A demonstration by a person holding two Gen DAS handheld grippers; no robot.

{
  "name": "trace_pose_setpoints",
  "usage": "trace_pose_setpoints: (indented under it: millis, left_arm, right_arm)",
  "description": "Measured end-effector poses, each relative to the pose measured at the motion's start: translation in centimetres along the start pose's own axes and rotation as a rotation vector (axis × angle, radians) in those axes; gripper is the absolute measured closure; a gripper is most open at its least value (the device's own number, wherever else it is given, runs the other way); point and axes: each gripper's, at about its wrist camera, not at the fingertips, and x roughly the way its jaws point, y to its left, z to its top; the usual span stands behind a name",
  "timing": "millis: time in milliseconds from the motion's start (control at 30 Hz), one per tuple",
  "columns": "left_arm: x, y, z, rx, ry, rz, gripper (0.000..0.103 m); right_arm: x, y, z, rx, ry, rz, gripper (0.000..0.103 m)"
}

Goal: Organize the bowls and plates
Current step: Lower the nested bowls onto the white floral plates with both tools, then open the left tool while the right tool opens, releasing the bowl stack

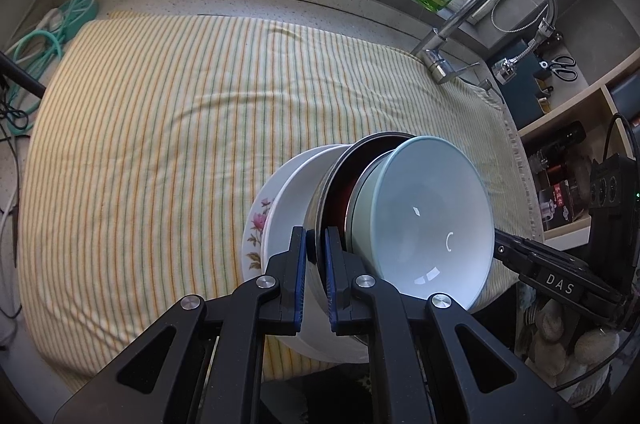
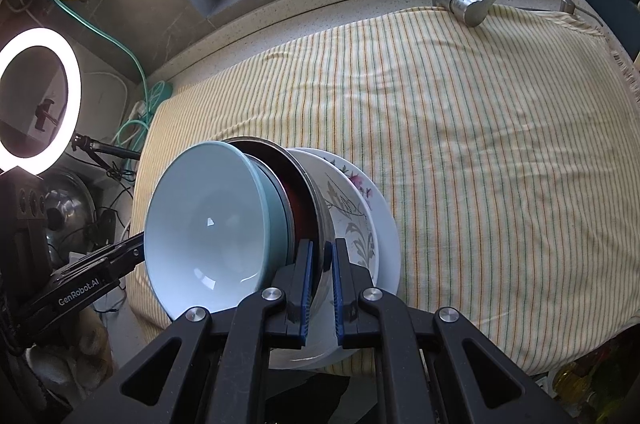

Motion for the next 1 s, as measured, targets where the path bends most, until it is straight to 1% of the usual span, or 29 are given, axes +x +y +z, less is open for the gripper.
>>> trace_pose_setpoints:
  millis: [633,800,1000]
  left_arm:
    - [0.0,-0.2,0.0,0.022,0.005,0.012,0.096]
    - [0.1,-0.3,-0.1,0.022,-0.001,0.021,0.096]
    - [0.0,-0.4,-0.3,0.019,-0.012,0.025,0.095]
  right_arm:
    - [-0.3,0.0,-0.6,0.0,-0.01,0.012,0.093]
    - [-0.9,0.4,-0.8,-0.02,-0.029,-0.007,0.093]
    - [-1.3,0.6,-0.9,-0.041,-0.031,-0.021,0.093]
